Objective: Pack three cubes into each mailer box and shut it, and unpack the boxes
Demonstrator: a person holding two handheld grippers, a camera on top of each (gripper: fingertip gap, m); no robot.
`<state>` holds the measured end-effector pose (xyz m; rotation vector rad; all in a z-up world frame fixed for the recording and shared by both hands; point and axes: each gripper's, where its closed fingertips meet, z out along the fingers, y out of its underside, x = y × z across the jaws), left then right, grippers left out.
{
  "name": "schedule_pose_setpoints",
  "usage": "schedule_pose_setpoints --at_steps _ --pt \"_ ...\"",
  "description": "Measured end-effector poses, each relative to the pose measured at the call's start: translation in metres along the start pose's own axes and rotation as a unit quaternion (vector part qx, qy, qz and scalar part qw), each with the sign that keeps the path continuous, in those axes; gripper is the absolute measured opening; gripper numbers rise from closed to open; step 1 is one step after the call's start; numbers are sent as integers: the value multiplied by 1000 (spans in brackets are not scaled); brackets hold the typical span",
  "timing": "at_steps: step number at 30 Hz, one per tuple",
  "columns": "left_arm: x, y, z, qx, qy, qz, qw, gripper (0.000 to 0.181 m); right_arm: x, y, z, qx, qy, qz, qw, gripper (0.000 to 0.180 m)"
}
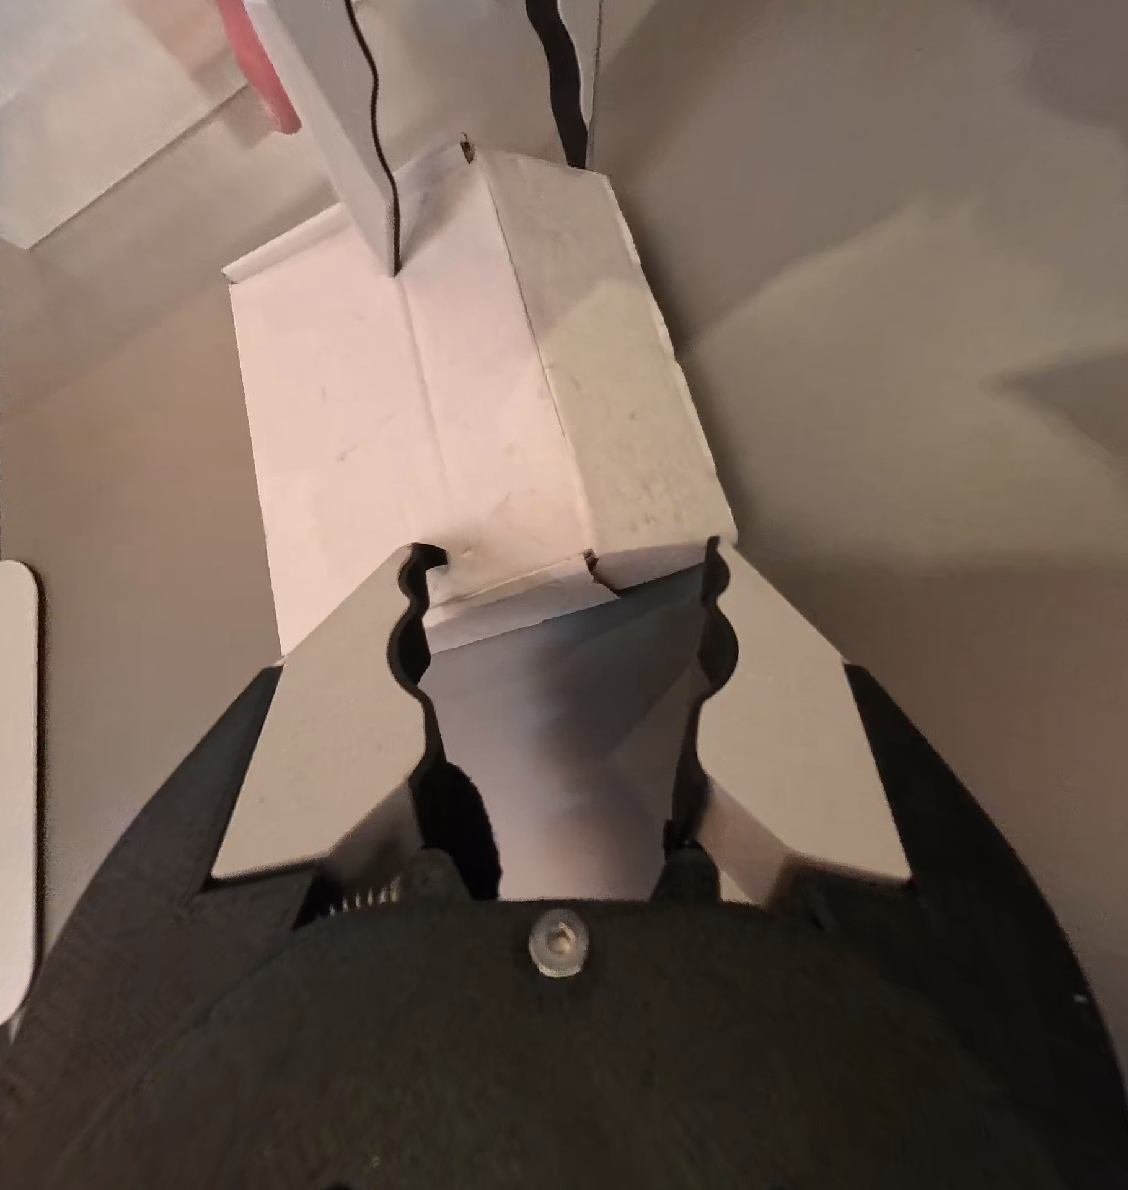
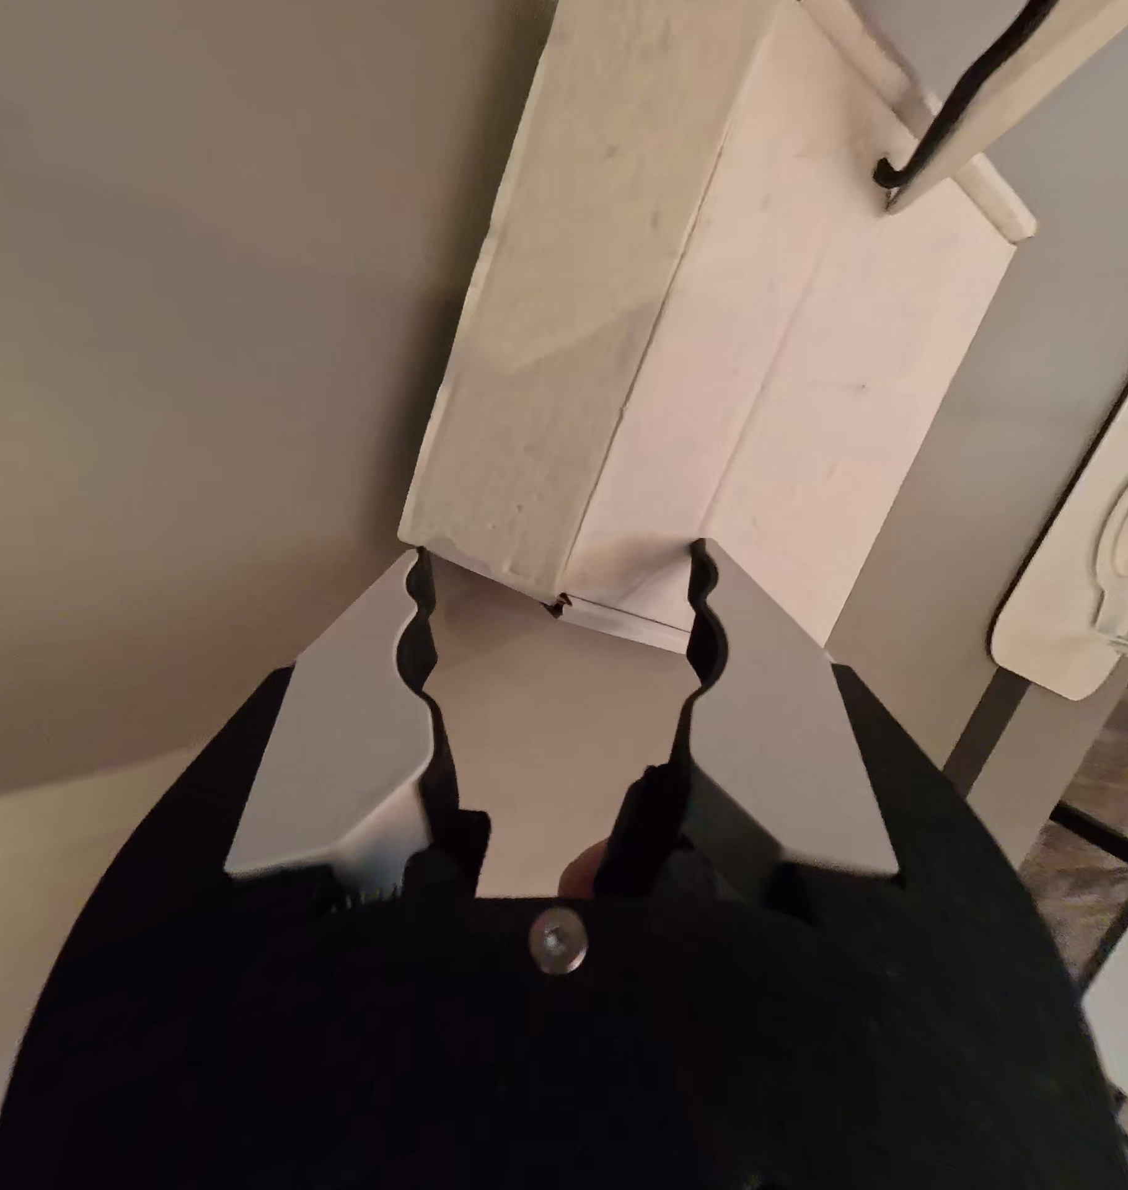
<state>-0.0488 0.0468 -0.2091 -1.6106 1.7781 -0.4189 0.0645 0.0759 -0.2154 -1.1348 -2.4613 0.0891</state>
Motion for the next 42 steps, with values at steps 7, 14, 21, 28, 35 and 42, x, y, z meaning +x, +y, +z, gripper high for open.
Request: schedule_pose_setpoints --at_steps 7,14,21,28,35,42 --pt "-16 5 7 -30 -83 -2 996 75 5 -1 4 -18 38 23 999 74" --pt "-27 9 9 -43 -155 27 987 59 15 5 5 -78 92 -26 992 56" --pt "-27 8 10 -51 -152 35 987 61 8 0 1 -47 37 21 998 67" --pt "-30 6 12 -31 -173 20 984 59 23 0 4 -56 114 53 991 46" --pt "-29 5 13 -37 -172 30 984 61 24 -2 1 -46 98 95 990 62" --pt "-29 -3 19 -9 -186 18 982 61 65 -21 18 -30 64 155 985 109"
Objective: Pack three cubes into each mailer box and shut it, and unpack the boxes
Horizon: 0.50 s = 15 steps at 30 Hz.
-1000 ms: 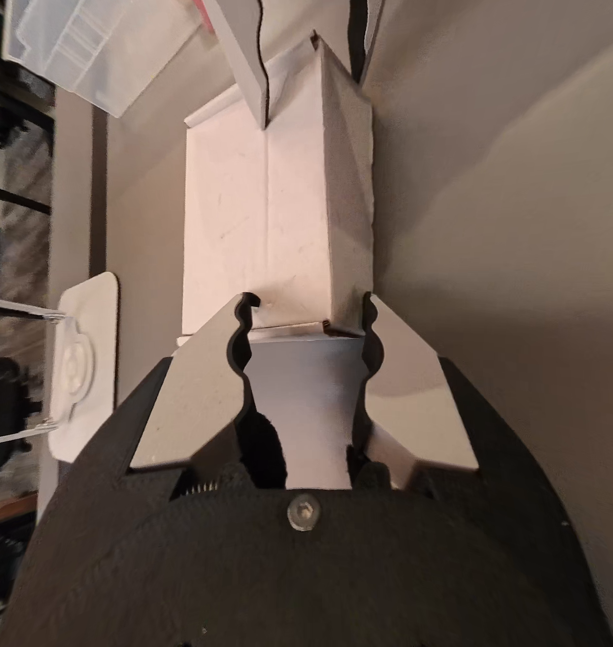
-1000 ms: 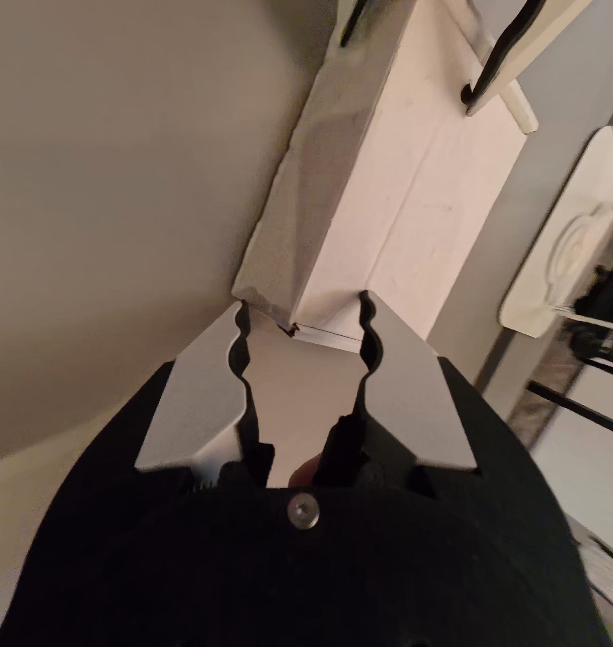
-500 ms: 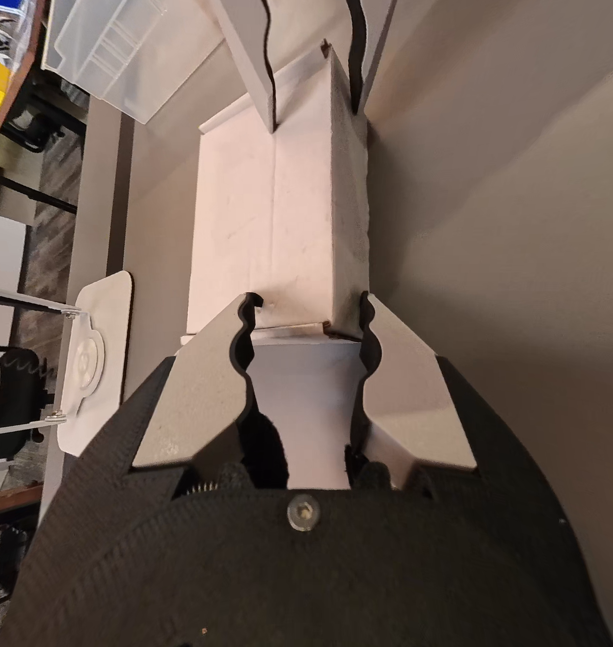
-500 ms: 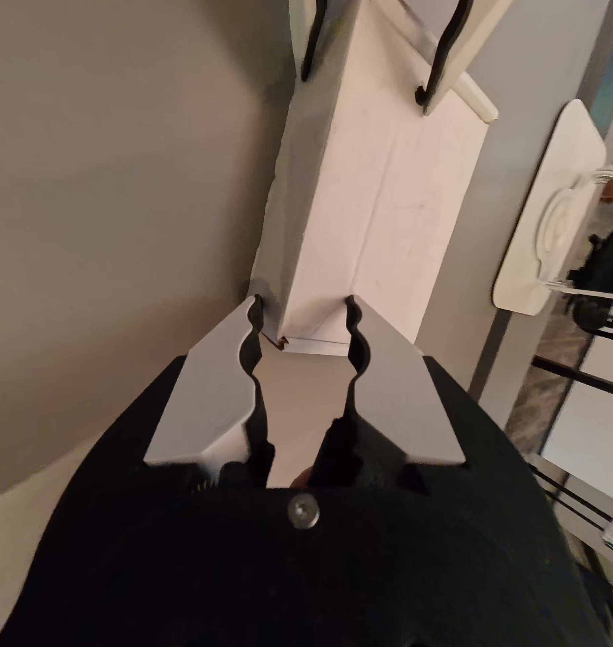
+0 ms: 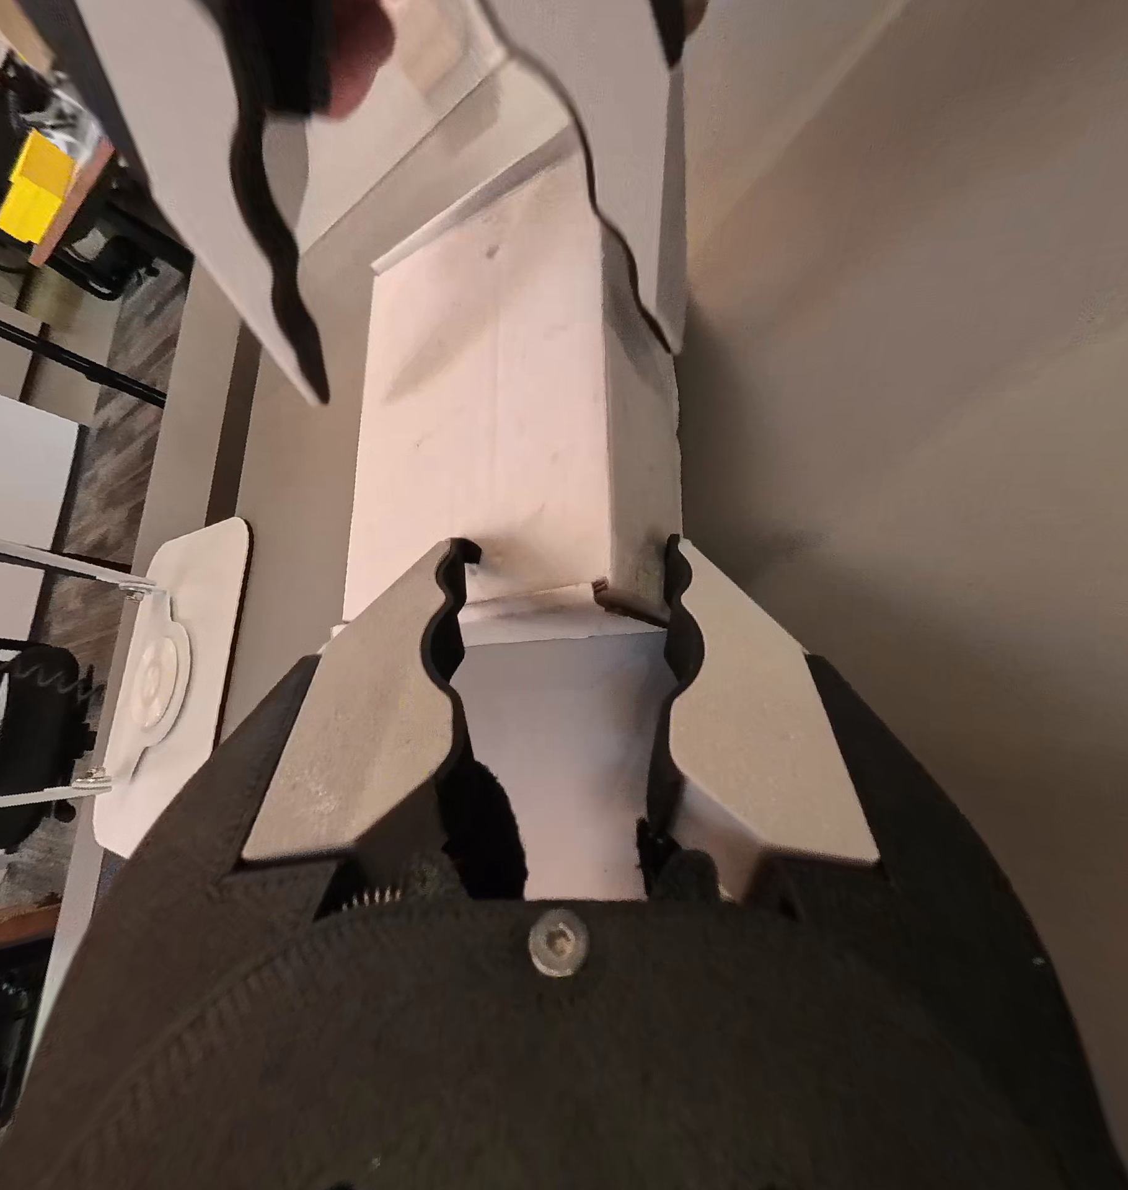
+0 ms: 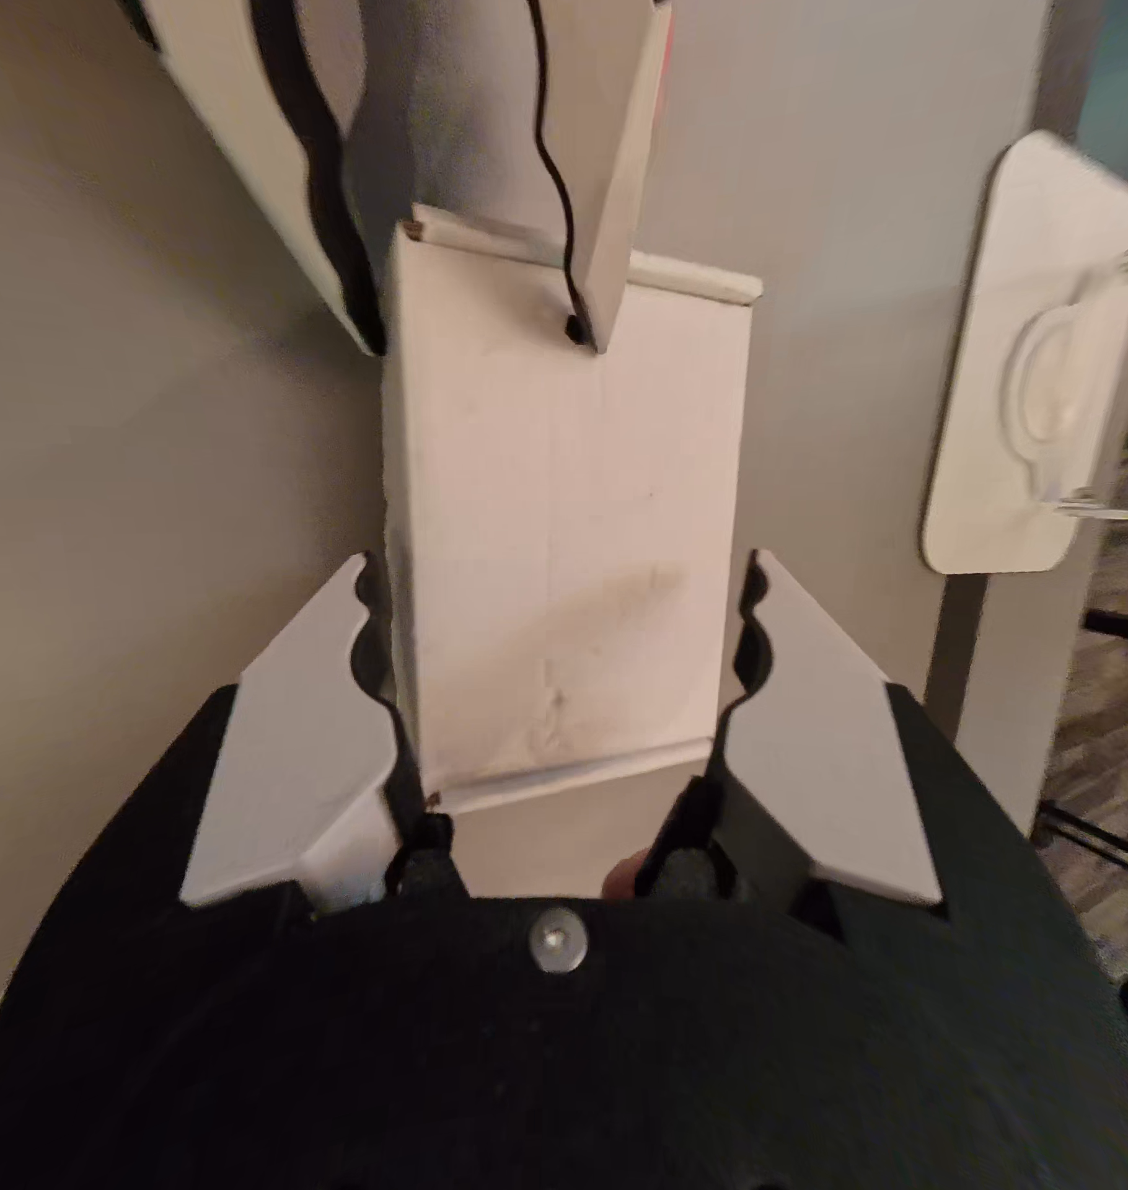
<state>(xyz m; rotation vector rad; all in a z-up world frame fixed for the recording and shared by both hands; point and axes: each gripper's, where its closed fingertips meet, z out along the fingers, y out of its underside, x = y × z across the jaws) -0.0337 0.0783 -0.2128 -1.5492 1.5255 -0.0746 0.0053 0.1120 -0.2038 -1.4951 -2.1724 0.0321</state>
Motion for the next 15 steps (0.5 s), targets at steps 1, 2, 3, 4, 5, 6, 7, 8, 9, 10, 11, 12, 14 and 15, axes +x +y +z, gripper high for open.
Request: schedule_pose_setpoints --at_steps 1,2,3,4,5,6,7,8,9,10,11,12,14,15 --pt "0 0 0 3 1 -3 1000 61 3 2 9 -19 -14 4 1000 119" --pt "0 0 0 6 2 -5 1000 61 5 4 17 -38 -26 4 999 125" --pt "0 -1 0 9 0 -4 1000 61 3 6 23 -54 -46 3 997 131" --pt "0 -1 0 13 -2 -6 1000 61 -1 7 27 -66 -72 3 995 128" --pt "0 -1 0 17 -2 -10 1000 61 -3 8 29 -73 -90 0 993 127" --pt "0 -1 0 19 -3 -12 1000 61 -3 8 30 -75 -100 -6 992 129" --pt "-1 -1 0 20 -4 -11 1000 61 -3 7 31 -73 -105 -7 992 130" --pt "-1 -1 0 21 -4 -10 1000 61 -3 7 31 -70 -106 -8 992 130" --pt "-1 -1 0 23 -6 -8 1000 61 -3 7 31 -68 -104 -8 992 130" --pt "-1 -2 0 28 -9 -6 1000 61 -3 6 31 -64 -102 -4 993 129" --pt "-2 -2 0 34 -13 -8 999 62 -2 6 30 -59 -100 3 993 129" --pt "-2 -2 0 40 -15 -10 999 62 -2 7 29 -55 -99 8 994 128" --pt "-6 -5 -4 56 -19 -27 998 62 -1 7 28 -44 -95 12 994 127" --pt "-8 -8 -7 70 -18 -46 996 60 0 7 26 -37 -92 14 995 127"
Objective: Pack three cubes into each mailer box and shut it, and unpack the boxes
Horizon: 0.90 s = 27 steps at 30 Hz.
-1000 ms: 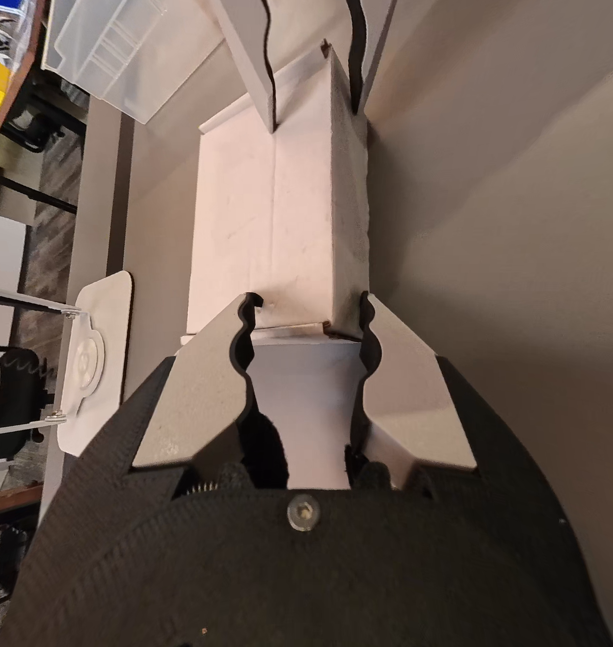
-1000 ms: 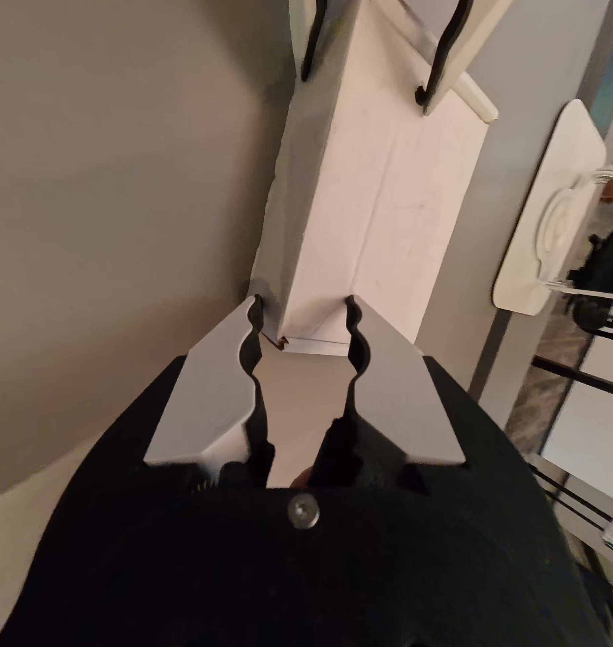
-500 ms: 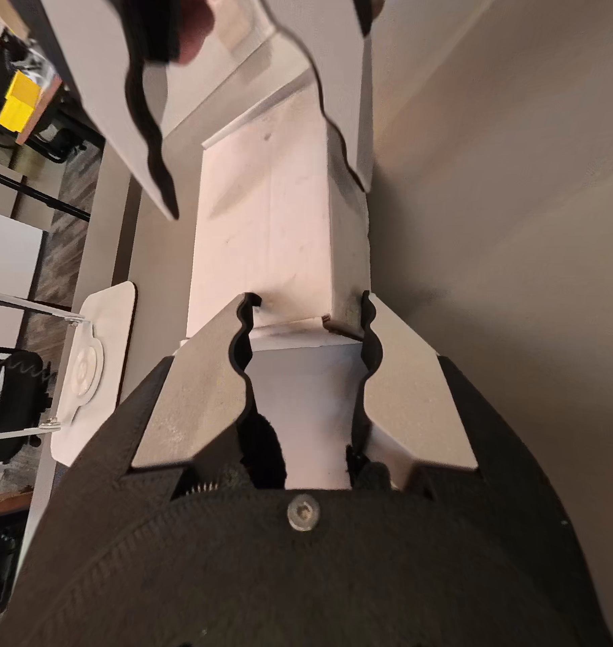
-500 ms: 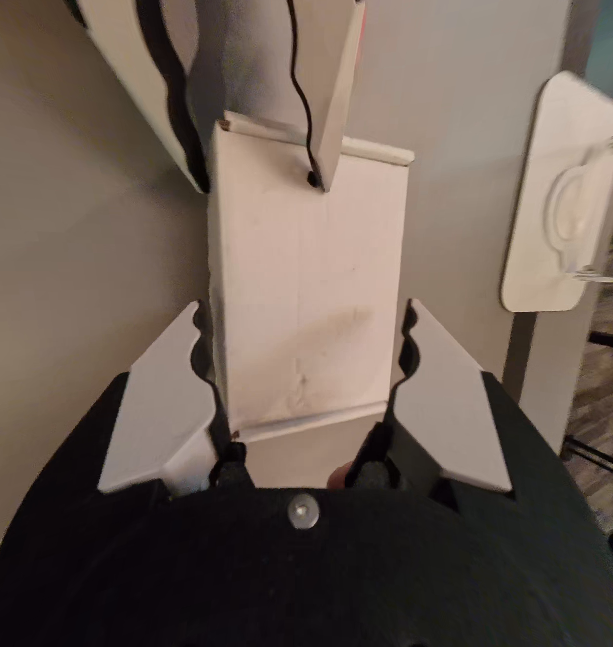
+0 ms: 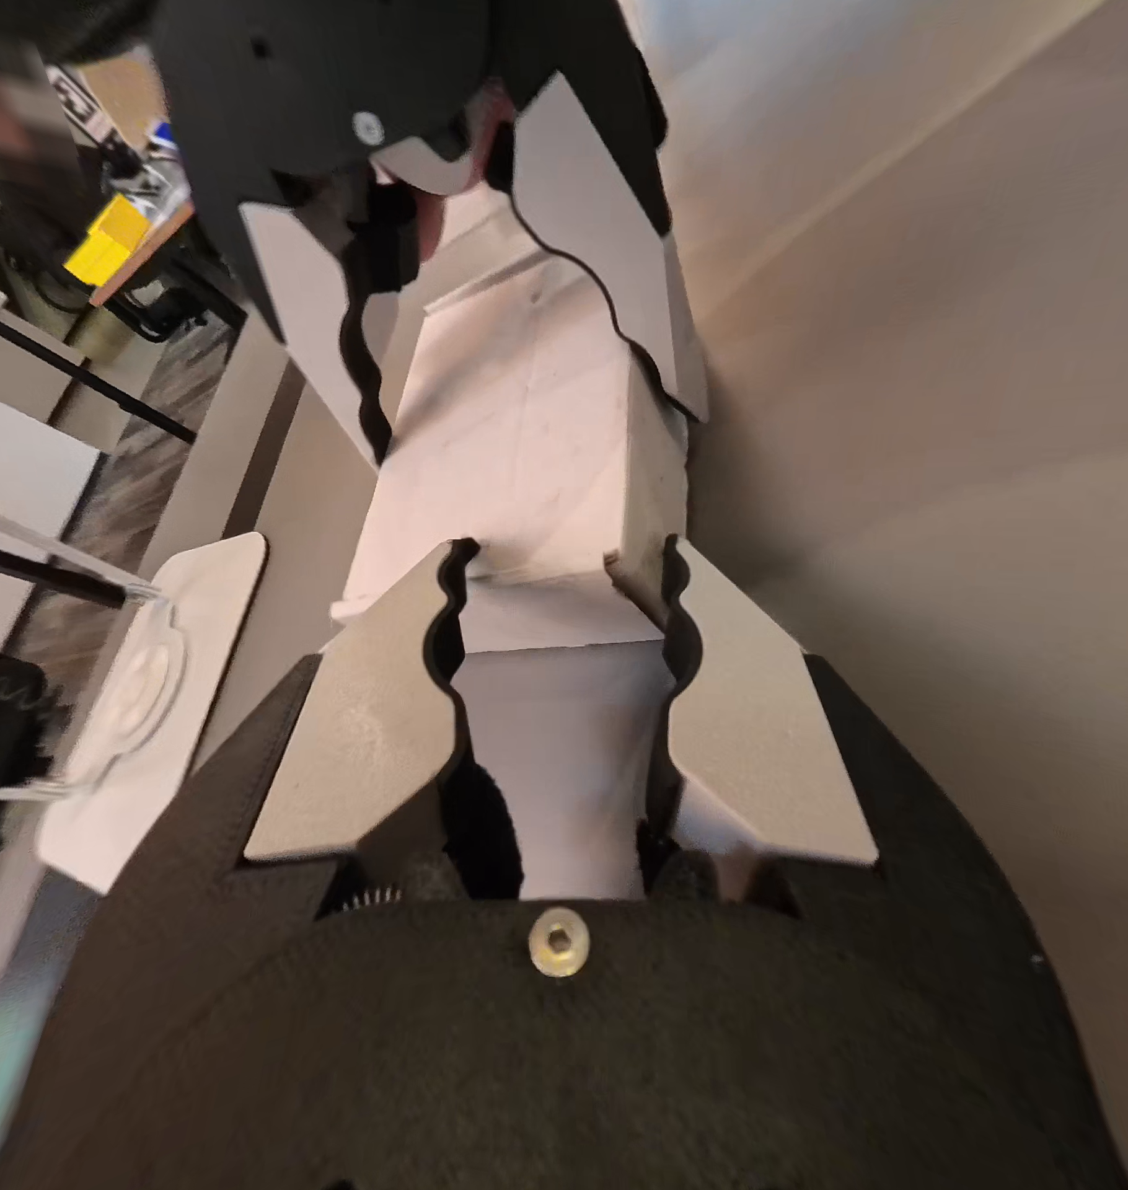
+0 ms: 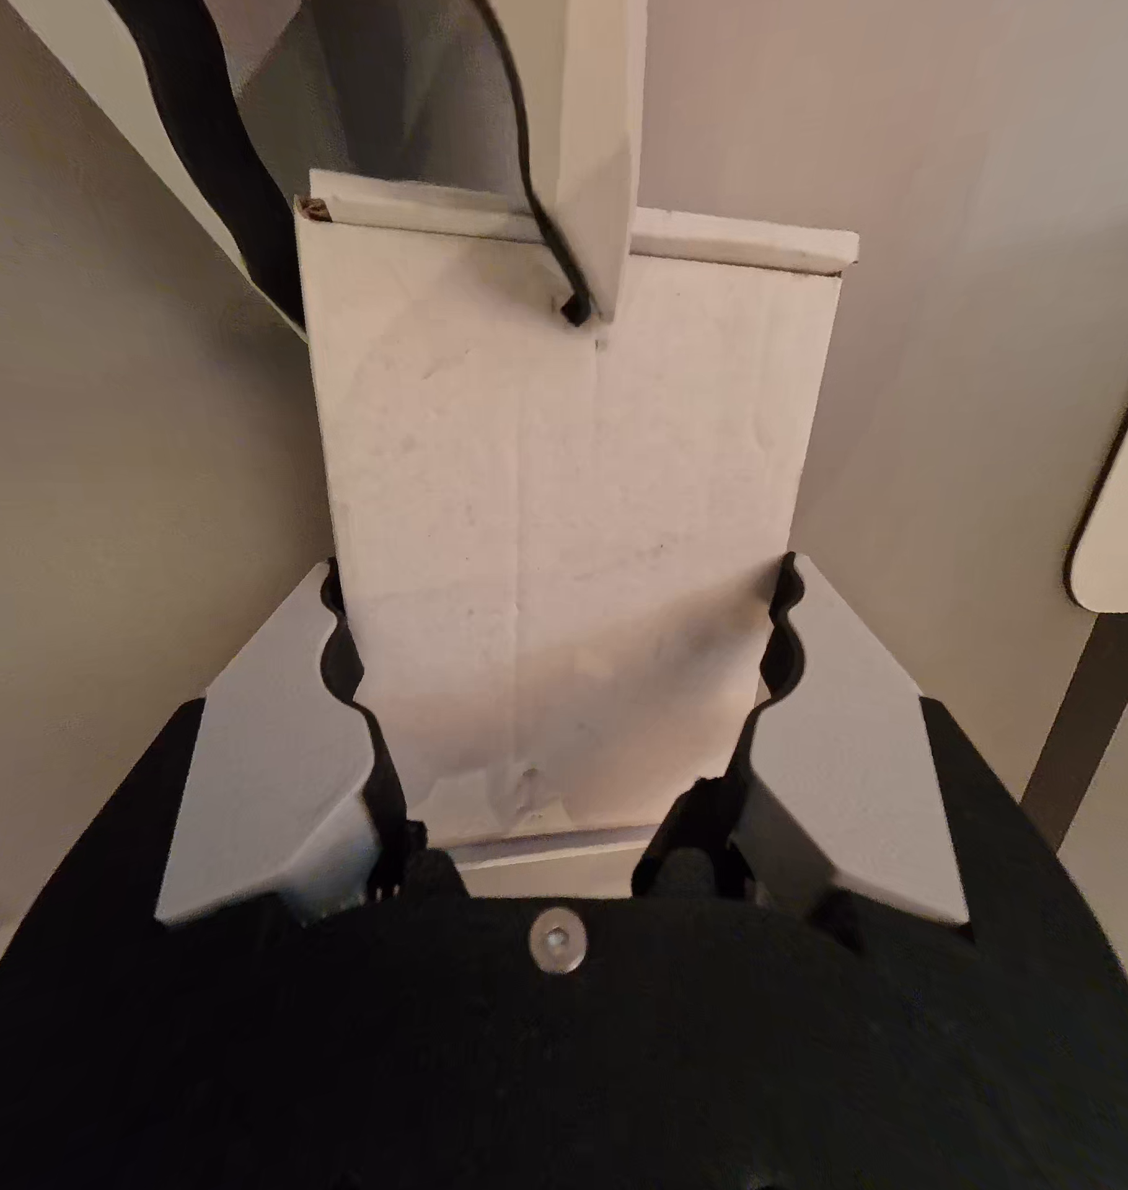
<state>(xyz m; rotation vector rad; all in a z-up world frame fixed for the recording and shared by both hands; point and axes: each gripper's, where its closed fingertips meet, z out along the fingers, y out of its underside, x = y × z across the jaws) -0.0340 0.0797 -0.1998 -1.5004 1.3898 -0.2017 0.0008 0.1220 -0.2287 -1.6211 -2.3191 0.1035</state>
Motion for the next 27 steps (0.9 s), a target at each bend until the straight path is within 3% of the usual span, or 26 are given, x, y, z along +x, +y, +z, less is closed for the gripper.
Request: schedule_pose_setpoints --at_steps 6,11,15,19,23,27 --pt "-27 -19 -20 111 -38 -132 984 57 12 7 -26 40 15 22 999 127" --pt "-53 -13 -38 153 -84 -190 966 39 45 33 -89 43 75 18 996 127" --pt "-59 -9 -34 143 -98 -199 965 30 92 88 -170 16 162 25 986 127" --pt "-56 -10 -28 129 -99 -181 970 27 132 182 -222 -103 218 24 970 127" --pt "-59 -6 -20 107 -114 -170 973 24 151 259 -224 -191 203 38 960 127" --pt "-67 -7 -9 105 -110 -191 970 25 154 310 -183 -260 145 19 955 127"
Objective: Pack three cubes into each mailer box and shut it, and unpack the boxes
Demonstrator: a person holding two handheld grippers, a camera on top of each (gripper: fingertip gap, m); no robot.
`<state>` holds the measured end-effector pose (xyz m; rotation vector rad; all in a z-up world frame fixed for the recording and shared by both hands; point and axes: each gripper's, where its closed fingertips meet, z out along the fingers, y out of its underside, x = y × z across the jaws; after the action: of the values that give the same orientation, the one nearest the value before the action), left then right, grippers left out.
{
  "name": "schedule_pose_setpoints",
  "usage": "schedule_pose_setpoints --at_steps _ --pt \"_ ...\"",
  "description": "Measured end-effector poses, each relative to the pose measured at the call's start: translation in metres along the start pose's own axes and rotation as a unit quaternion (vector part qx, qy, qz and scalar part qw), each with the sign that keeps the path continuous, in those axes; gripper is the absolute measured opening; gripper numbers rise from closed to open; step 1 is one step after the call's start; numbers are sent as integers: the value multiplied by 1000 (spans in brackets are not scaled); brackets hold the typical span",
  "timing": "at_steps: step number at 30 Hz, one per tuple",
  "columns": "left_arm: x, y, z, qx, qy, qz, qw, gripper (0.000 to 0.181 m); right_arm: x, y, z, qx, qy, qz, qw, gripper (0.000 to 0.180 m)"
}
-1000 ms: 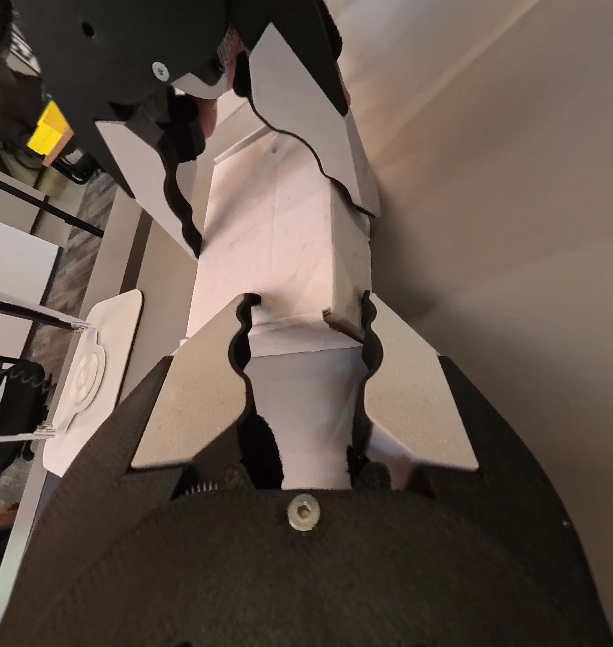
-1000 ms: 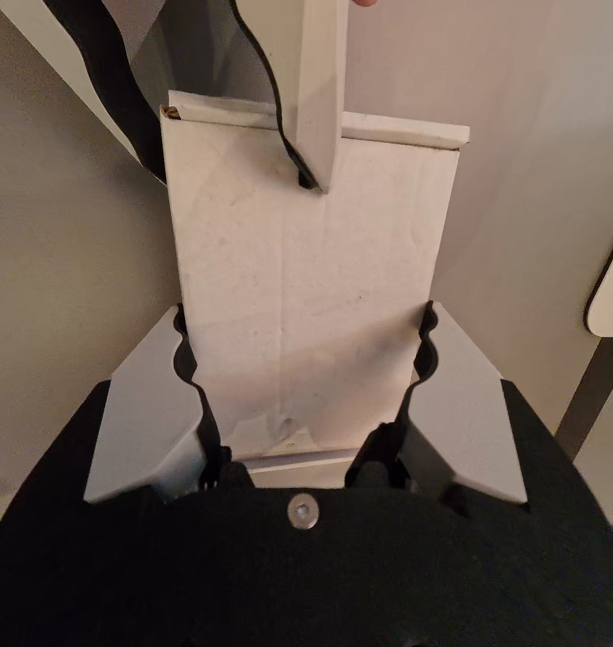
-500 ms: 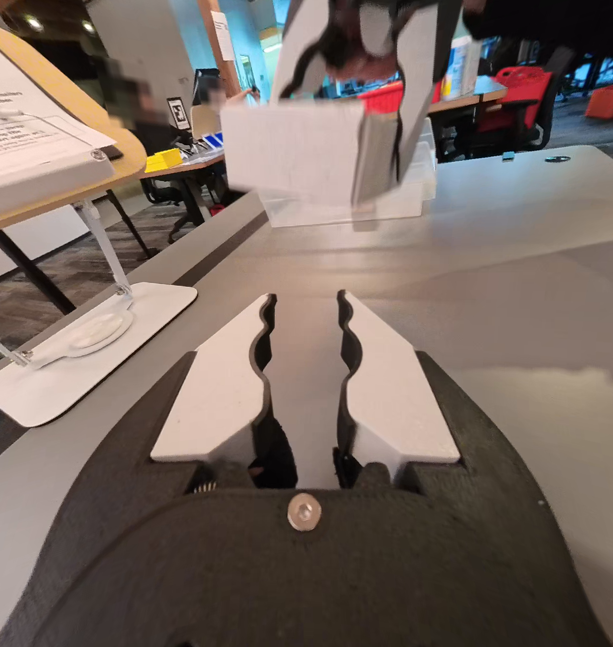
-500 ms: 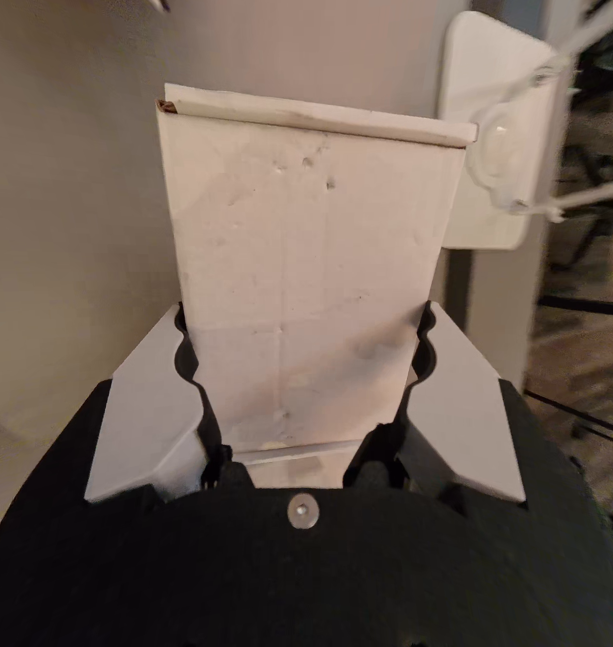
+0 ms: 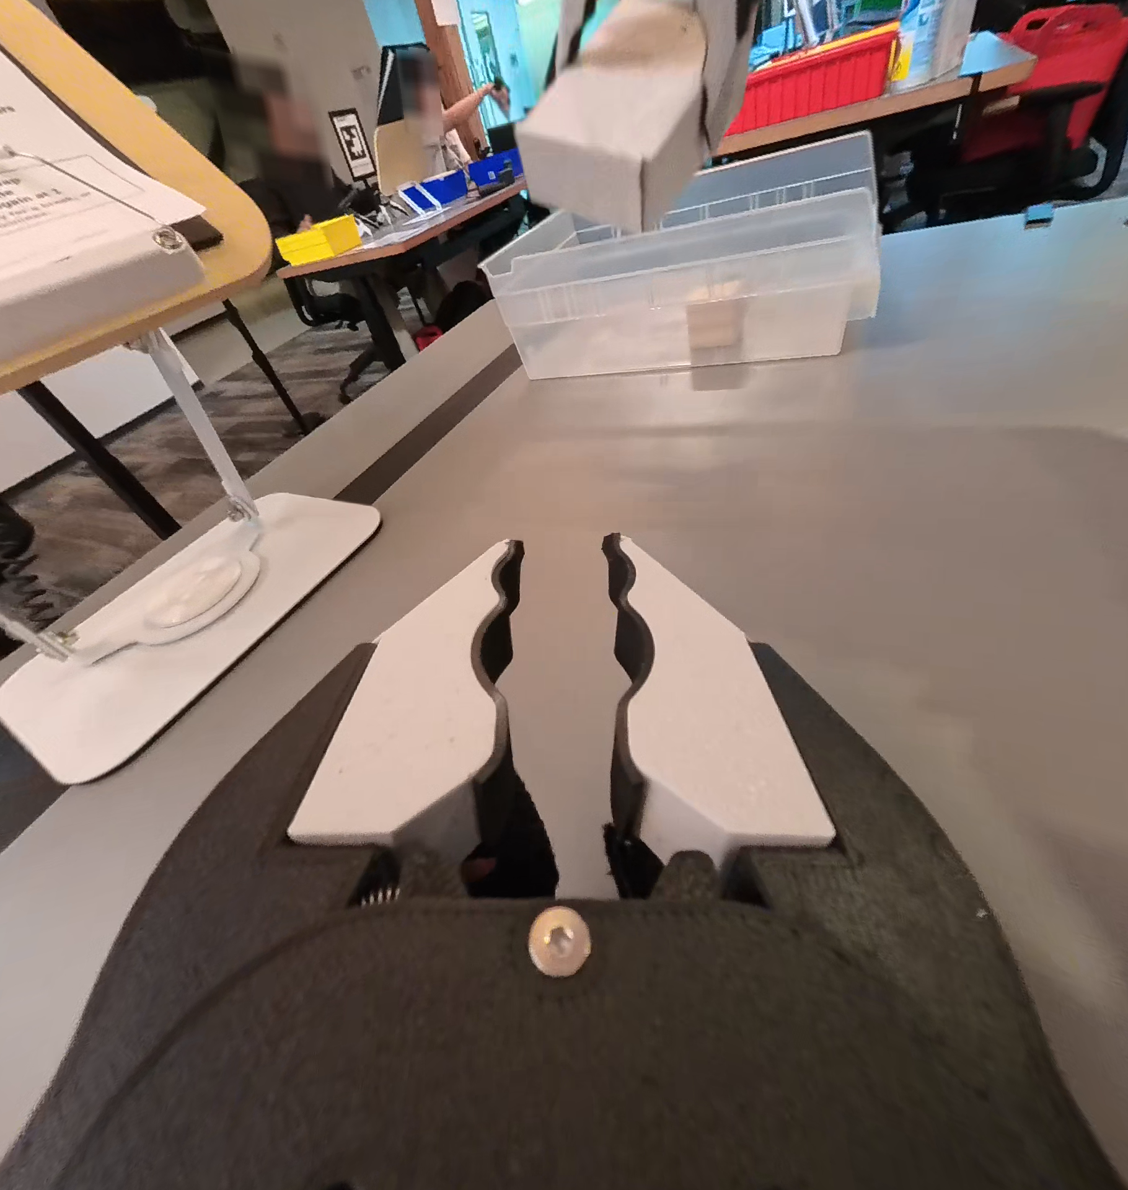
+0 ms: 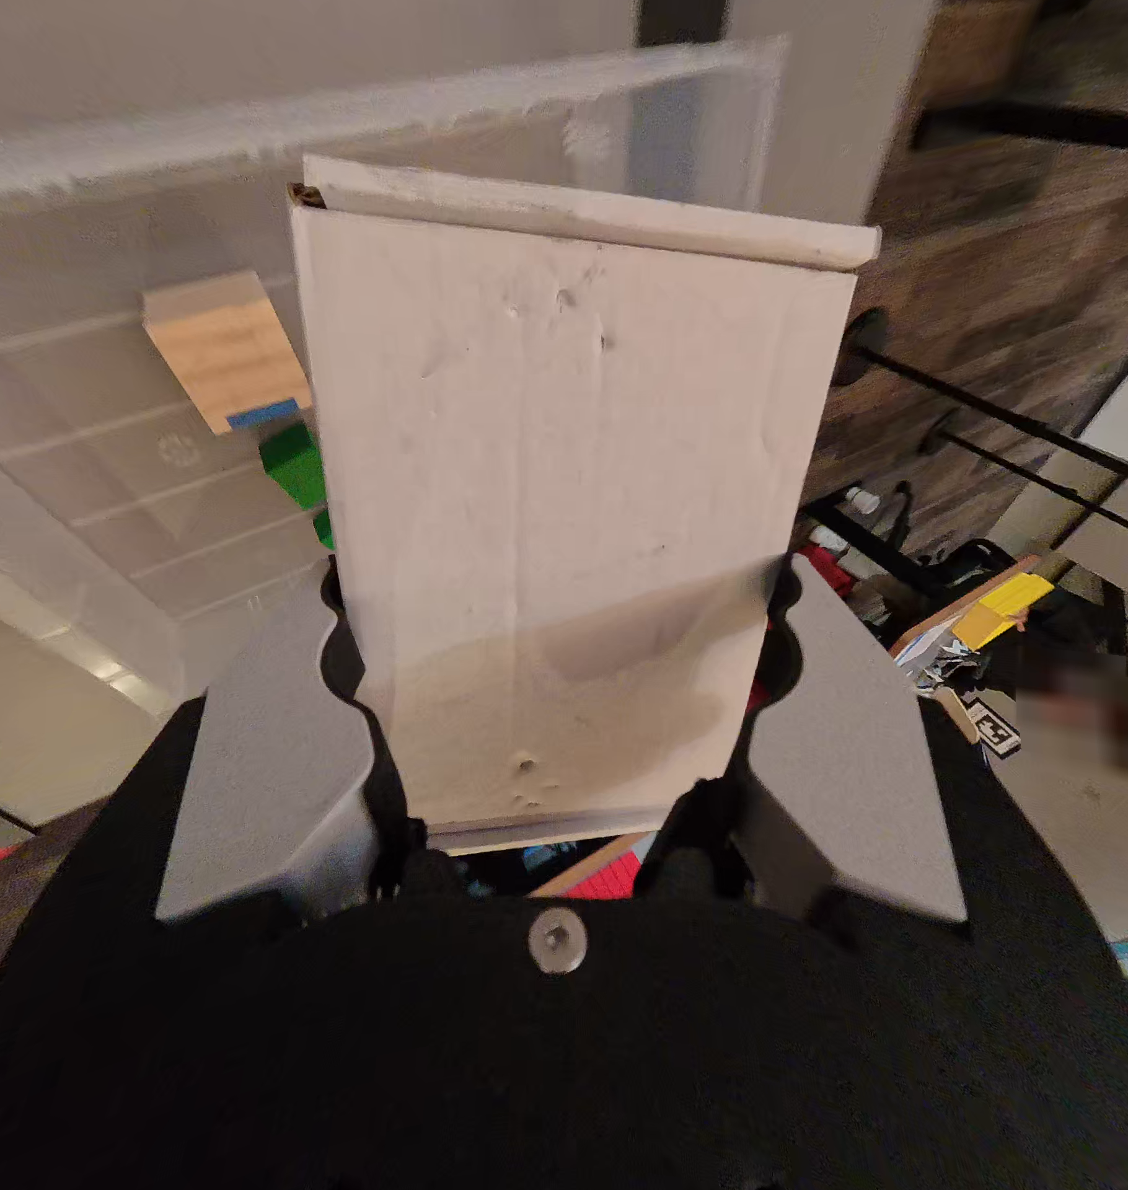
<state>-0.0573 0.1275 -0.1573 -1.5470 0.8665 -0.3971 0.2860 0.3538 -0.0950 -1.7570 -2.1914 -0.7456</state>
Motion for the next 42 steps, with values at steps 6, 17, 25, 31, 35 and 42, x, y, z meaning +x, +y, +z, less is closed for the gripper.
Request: schedule_pose_setpoints --at_steps 6,17,25,31,35,42 --pt "8 3 5 -12 6 32 999 26 -16 -1 74 -40 -50 -50 997 127" --pt "16 6 7 -25 18 54 998 26 -7 4 105 -79 -52 -80 992 129" --pt "25 11 10 -39 24 89 995 30 0 12 84 -76 -27 -43 996 114" --pt "32 20 15 -67 37 112 991 48 33 -15 -12 -15 126 68 990 91" --pt "32 17 15 -102 35 148 983 70 4 -86 -87 84 197 92 972 81" --pt "-4 -59 -57 -104 -12 236 966 81 -120 -230 -115 248 149 36 956 71"
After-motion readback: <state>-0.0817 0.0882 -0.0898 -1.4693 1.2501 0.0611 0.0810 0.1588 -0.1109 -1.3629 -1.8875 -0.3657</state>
